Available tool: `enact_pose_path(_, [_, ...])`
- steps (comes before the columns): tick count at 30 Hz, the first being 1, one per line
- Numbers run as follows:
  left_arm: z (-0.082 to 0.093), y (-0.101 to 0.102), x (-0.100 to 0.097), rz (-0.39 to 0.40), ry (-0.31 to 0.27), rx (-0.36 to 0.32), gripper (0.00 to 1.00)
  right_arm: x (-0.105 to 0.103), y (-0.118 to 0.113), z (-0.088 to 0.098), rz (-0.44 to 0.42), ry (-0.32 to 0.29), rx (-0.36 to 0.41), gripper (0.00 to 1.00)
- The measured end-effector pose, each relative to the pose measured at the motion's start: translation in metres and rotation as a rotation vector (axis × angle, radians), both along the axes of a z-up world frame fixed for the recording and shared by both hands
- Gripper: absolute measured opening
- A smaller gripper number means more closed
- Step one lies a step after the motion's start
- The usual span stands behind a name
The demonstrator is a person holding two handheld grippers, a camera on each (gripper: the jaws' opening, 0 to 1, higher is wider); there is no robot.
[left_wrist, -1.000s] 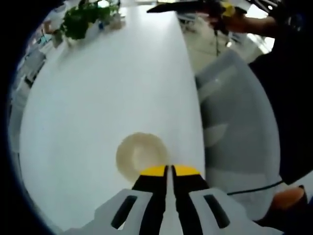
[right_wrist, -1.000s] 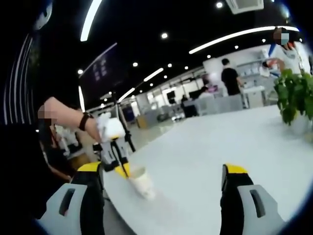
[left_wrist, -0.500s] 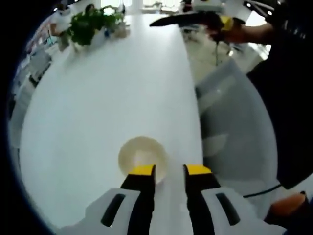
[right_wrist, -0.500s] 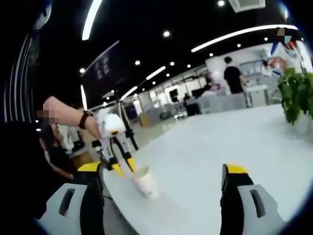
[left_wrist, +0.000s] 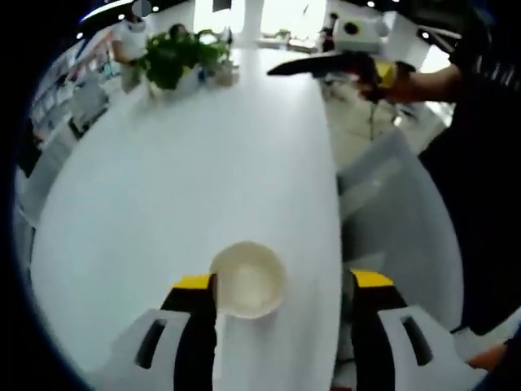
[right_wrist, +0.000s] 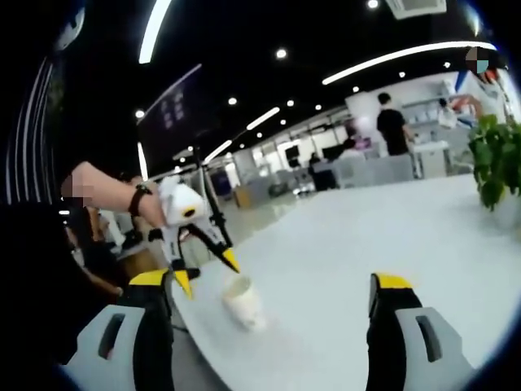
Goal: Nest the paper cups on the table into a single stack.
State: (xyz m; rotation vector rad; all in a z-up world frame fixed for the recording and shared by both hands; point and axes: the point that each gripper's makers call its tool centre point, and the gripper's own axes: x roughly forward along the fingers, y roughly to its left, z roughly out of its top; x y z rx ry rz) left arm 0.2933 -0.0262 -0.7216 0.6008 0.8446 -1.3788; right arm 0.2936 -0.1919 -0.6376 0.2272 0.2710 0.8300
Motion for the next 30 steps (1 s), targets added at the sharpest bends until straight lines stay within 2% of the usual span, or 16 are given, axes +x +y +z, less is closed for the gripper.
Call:
enact_pose_path(1, [0.005,-0.005,0.01,-0.001,-0.066,-0.049,0.79,0.0,0.001,0.0,0.002,0.002,0.0,0.99])
enact_pose_path(2, [0.008,-0.006,0.014,0.0,-0.097,-0.065,0.88,0.0,0.003,0.0,0.004,0.004,0.0,0.99])
enact_pose_path(4, [0.011,-0.007,0.017,0.051,-0.086,-0.103,0.99,0.001,0.006,0.0,0.009,0.004,-0.005,1.0])
enact_pose_path(6, [0.013,-0.002,0.02,0.065,-0.083,-0.104,1.0,0.001,0.01,0.0,0.018,0.005,-0.011,1.0])
enact_pose_path(13, [0.021,0.003,0.019,0.091,-0.099,-0.18,1.0,0.004,0.016,0.002,0.039,0.002,-0.026,1.0])
enact_pose_path(17, [0.019,0.016,0.025,0.174,-0.112,-0.192,1.0,0.003,0.022,0.003,0.068,0.004,-0.041,1.0])
enact_pose_path(19, [0.02,0.018,0.022,0.204,-0.108,-0.228,1.0,0.003,0.025,0.002,0.086,0.002,-0.061,1.0])
enact_pose_path(23, [0.014,0.026,0.014,0.22,-0.101,-0.224,1.0,0.008,0.028,0.001,0.105,0.005,-0.088,1.0])
enact_pose_path(30, [0.012,0.039,0.014,0.256,-0.1,-0.234,0.99,0.012,0.034,0.0,0.148,0.007,-0.138,0.99])
